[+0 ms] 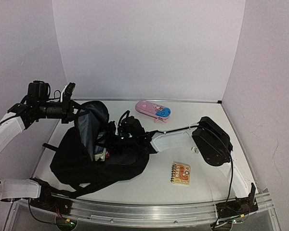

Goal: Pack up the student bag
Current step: Place the book in the student bag, then move the stationery to the center of the board.

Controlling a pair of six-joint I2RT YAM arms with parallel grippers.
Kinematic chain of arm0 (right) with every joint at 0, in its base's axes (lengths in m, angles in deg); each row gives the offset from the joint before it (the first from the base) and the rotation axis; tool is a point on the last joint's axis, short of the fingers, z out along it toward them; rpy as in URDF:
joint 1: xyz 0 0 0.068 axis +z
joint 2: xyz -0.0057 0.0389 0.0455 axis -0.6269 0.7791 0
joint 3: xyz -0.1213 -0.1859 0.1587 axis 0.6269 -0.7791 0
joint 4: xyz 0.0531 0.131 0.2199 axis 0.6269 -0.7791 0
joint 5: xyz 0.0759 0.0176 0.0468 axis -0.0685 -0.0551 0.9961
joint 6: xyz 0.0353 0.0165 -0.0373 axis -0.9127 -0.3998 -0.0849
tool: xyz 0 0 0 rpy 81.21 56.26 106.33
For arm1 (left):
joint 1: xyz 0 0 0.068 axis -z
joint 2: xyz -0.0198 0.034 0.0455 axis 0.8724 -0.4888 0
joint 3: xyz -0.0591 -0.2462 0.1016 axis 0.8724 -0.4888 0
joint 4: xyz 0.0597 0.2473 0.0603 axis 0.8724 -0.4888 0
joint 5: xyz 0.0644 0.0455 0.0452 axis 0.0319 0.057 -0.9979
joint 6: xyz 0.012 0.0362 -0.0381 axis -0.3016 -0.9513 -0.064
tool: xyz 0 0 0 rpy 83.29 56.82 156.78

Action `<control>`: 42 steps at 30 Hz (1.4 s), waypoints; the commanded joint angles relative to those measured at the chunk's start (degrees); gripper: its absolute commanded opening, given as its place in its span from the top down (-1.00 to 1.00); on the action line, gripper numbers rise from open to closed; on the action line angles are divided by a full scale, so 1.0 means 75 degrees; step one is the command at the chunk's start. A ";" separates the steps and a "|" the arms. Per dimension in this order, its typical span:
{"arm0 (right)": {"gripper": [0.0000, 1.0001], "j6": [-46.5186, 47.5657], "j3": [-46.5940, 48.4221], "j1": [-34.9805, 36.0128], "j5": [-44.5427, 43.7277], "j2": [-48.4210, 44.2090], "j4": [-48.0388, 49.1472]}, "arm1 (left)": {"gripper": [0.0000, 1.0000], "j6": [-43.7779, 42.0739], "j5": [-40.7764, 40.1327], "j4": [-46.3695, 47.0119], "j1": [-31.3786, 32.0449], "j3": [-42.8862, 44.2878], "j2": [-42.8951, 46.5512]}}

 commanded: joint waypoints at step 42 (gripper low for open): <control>-0.25 0.5996 -0.1448 -0.3750 -0.3266 -0.2936 -0.4564 | 1.00 -0.0793 -0.1684 -0.0477 -0.0064 0.0198 0.0182</control>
